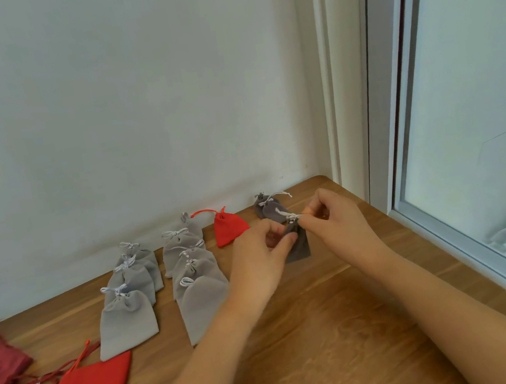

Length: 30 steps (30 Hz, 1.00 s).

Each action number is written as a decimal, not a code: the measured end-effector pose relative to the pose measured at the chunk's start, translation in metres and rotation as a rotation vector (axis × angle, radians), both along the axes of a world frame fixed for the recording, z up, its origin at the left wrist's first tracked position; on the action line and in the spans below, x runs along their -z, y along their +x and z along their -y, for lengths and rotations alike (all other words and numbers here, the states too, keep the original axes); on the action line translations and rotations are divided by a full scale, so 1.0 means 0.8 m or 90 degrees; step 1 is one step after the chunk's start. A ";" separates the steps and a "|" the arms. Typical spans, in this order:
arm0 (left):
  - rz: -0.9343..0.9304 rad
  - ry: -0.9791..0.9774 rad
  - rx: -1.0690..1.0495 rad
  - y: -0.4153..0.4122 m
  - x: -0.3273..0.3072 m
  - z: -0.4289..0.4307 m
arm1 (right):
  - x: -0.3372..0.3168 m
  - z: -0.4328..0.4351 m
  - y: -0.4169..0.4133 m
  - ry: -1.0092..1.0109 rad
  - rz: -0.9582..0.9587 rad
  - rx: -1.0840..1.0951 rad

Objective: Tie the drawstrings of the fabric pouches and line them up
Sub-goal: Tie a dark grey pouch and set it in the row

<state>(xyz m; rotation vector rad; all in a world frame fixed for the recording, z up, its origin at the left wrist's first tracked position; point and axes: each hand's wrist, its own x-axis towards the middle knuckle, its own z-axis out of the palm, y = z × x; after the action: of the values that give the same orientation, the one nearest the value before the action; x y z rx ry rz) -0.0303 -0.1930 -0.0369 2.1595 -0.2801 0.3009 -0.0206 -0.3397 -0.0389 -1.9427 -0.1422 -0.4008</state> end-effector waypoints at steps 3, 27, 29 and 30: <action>-0.059 -0.082 -0.005 0.024 -0.004 0.001 | 0.007 0.007 0.007 0.014 -0.024 0.015; -0.133 -0.021 -0.245 0.094 0.037 0.030 | 0.061 0.035 0.031 -0.331 -0.091 0.104; -0.101 0.013 -0.244 0.076 0.034 0.032 | 0.056 0.035 0.024 -0.304 -0.099 0.104; -0.089 0.032 -0.230 0.066 0.034 0.032 | 0.054 0.035 0.022 -0.290 -0.104 0.102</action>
<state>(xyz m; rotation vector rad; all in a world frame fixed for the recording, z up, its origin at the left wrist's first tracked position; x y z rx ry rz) 0.0227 -0.2185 -0.0642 2.2625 0.1863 0.3464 -0.0033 -0.3676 -0.0820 -2.4365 0.0336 -0.3321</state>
